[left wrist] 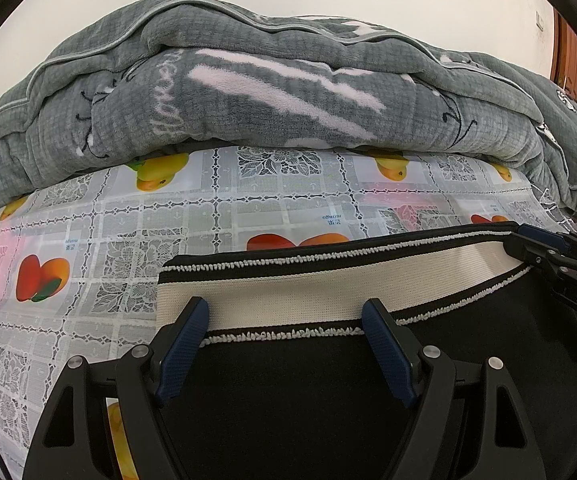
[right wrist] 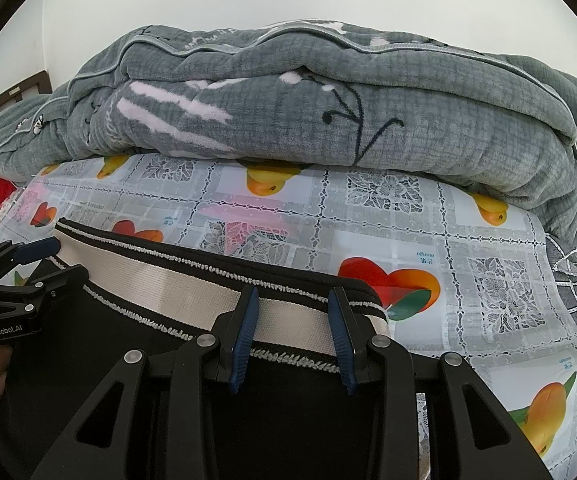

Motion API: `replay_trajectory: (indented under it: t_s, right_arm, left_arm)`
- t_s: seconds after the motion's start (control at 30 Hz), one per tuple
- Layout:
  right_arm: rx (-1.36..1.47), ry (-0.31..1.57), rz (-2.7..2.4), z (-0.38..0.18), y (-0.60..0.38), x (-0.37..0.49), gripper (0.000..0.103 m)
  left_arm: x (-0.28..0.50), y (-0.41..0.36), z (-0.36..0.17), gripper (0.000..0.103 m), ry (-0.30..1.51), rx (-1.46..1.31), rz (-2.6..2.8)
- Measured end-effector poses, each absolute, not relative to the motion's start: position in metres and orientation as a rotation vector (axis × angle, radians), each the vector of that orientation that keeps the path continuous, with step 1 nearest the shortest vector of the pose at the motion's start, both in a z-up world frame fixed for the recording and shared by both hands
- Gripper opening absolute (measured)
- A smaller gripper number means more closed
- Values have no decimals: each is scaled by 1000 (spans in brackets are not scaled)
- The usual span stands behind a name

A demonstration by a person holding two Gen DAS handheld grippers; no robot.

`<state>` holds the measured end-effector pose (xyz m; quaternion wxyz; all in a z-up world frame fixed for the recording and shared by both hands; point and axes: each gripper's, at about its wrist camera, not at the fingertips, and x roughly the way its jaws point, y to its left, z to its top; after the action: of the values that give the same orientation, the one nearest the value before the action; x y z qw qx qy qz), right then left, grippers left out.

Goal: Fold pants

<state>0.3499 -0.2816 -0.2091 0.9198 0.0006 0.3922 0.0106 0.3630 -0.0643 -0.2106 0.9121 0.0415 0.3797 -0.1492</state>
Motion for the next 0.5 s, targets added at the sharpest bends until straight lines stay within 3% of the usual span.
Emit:
replay_trajectory:
  t_s: [0.5]
  right_arm:
    - [33, 825, 46, -205, -287, 346, 38]
  left_arm:
    - [357, -68, -205, 78, 801, 131, -319]
